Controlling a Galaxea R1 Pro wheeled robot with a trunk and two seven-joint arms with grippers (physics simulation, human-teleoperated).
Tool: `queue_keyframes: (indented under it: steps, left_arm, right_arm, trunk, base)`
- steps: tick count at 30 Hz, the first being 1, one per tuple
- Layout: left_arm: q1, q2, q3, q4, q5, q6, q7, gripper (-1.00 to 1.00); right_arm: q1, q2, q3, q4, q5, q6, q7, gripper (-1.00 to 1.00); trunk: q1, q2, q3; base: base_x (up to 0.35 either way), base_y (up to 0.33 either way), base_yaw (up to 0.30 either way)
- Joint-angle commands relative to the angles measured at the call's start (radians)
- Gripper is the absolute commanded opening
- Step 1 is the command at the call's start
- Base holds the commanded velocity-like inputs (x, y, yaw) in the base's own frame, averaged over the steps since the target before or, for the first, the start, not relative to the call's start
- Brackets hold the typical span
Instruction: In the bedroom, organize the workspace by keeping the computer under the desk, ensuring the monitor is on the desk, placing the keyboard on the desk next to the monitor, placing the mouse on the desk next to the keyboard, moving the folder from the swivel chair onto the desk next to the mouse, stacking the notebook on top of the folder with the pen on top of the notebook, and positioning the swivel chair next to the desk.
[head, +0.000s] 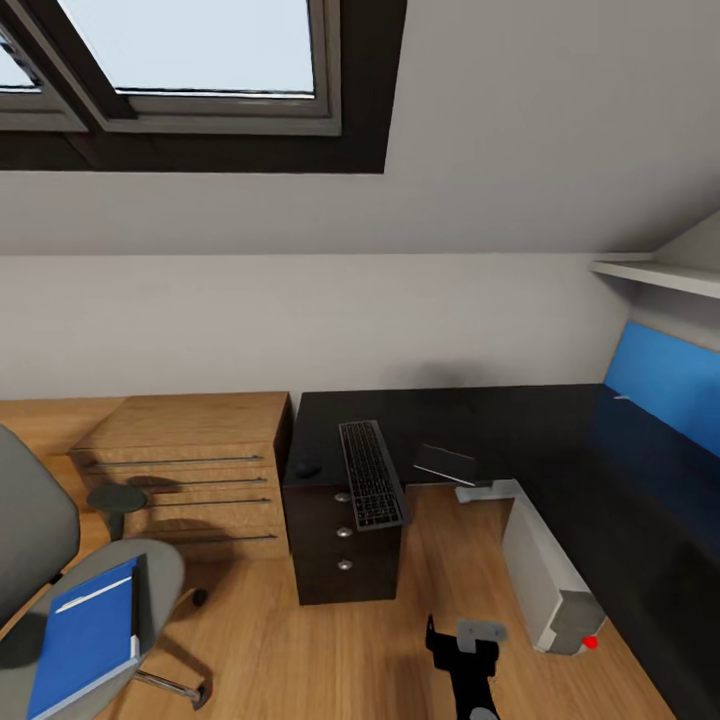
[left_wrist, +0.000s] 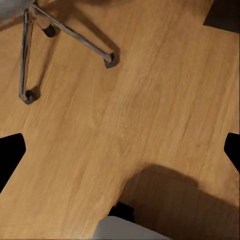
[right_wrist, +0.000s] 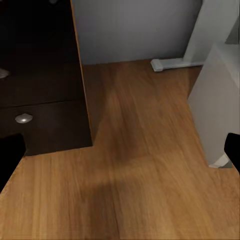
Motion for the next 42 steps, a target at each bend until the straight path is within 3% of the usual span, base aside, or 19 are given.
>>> queue_keyframes:
  steps: [1,3,5,10,12,14,15,17,18,22,24,27,31,34,35,37,39,42]
  left_arm:
    - [0.0,0.0,-0.003,-0.039,0.01,0.044,0.015,1.0]
    - [0.0,-0.002,0.003,-0.189,0.011,0.196,0.033,1.0]
    - [0.0,-0.003,0.009,-0.261,0.011,0.255,0.039,1.0]
    - [-0.001,-0.016,0.029,-0.448,0.02,0.421,0.048,1.0]
    - [-0.003,-0.027,0.031,-0.488,0.026,0.462,0.049,1.0]
    - [-0.009,-0.033,0.033,-0.509,0.03,0.479,0.05,1.0]
    - [-0.019,-0.037,0.033,-0.53,0.032,0.491,0.05,1.0]
    - [-0.03,-0.04,0.034,-0.55,0.034,0.499,0.05,1.0]
    - [-0.038,-0.042,0.034,-0.569,0.036,0.509,0.05,1.0]
    - [-0.048,-0.046,0.035,-0.616,0.056,0.553,0.051,1.0]
    - [-0.051,-0.053,0.035,-0.644,0.097,0.594,0.051,1.0]
    - [-0.053,-0.065,0.035,-0.655,0.13,0.615,0.05,1.0]
    - [-0.053,-0.074,0.032,-0.608,0.146,0.627,0.049,1.0]
    - [-0.054,-0.074,0.031,-0.566,0.15,0.63,0.047,1.0]
    - [-0.054,-0.071,0.035,-0.552,0.151,0.631,0.046,1.0]
    - [-0.054,-0.07,0.037,-0.548,0.151,0.632,0.045,1.0]
    - [-0.054,-0.069,0.033,-0.545,0.148,0.63,0.046,1.0]
    - [-0.054,-0.072,0.031,-0.546,0.147,0.63,0.046,1.0]
  right_arm:
    - [-0.001,0.0,0.007,-0.024,-0.009,0.012,-0.006,1.0]
    - [-0.001,0.001,0.005,-0.129,-0.052,0.105,-0.003,1.0]
    - [-0.001,0.002,0.004,-0.185,-0.096,0.168,0.003,1.0]
    - [-0.002,0.0,0.003,-0.369,-0.328,0.398,0.068,1.0]
    - [-0.002,-0.002,0.001,-0.432,-0.406,0.469,0.096,1.0]
    - [-0.002,-0.003,0.0,-0.472,-0.456,0.517,0.109,1.0]
    - [-0.002,-0.004,-0.001,-0.51,-0.506,0.565,0.117,1.0]
    - [-0.002,-0.005,-0.002,-0.545,-0.556,0.608,0.123,1.0]
    - [-0.002,-0.006,-0.003,-0.575,-0.606,0.639,0.127,1.0]
    - [-0.003,-0.007,-0.017,-0.619,-0.739,0.672,0.133,1.0]
    - [-0.003,-0.007,-0.042,-0.626,-0.845,0.68,0.136,1.0]
    - [-0.004,-0.004,-0.051,-0.602,-0.909,0.682,0.136,1.0]
    - [-0.003,-0.004,-0.055,-0.562,-0.942,0.682,0.145,1.0]
    - [-0.003,-0.005,-0.056,-0.552,-0.95,0.683,0.193,1.0]
    - [-0.003,-0.007,-0.059,-0.549,-0.952,0.683,0.279,1.0]
    - [-0.003,-0.01,-0.06,-0.542,-0.952,0.683,0.362,1.0]
    - [-0.002,-0.029,-0.061,-0.536,-0.951,0.683,0.513,1.0]
    - [-0.001,-0.038,-0.061,-0.539,-0.949,0.678,0.567,1.0]
  trunk:
    - [0.004,-0.008,-0.005]
    - [0.012,-0.022,-0.011]
    - [0.02,-0.036,-0.018]
    - [0.039,-0.071,-0.033]
    - [0.046,-0.085,-0.04]
    - [0.054,-0.099,-0.046]
    - [0.058,-0.106,-0.049]
    - [0.066,-0.12,-0.055]
    - [0.069,-0.127,-0.058]
    - [0.085,-0.155,-0.071]
    - [0.092,-0.169,-0.077]
    - [0.104,-0.19,-0.087]
    - [0.119,-0.218,-0.099]
    - [0.131,-0.239,-0.109]
    - [0.135,-0.246,-0.112]
    - [0.142,-0.26,-0.118]
    - [0.15,-0.274,-0.124]
    - [0.161,-0.295,-0.134]
  base:
    - [0.0,0.0,0.0]
    - [0.0,0.0,0.0]
    - [0.0,0.0,0.0]
    - [0.0,0.0,0.0]
    - [0.0,0.0,0.0]
    - [0.0,0.0,0.0]
    - [0.0,0.0,0.0]
    - [0.0,0.0,0.0]
    - [0.0,0.0,0.0]
    - [0.0,0.0,0.0]
    - [0.0,0.0,0.0]
    - [0.0,0.0,0.0]
    - [0.0,0.0,0.0]
    - [0.0,0.0,0.0]
    - [0.0,0.0,0.0]
    - [0.0,0.0,0.0]
    - [0.0,0.0,0.0]
    - [0.0,0.0,0.0]
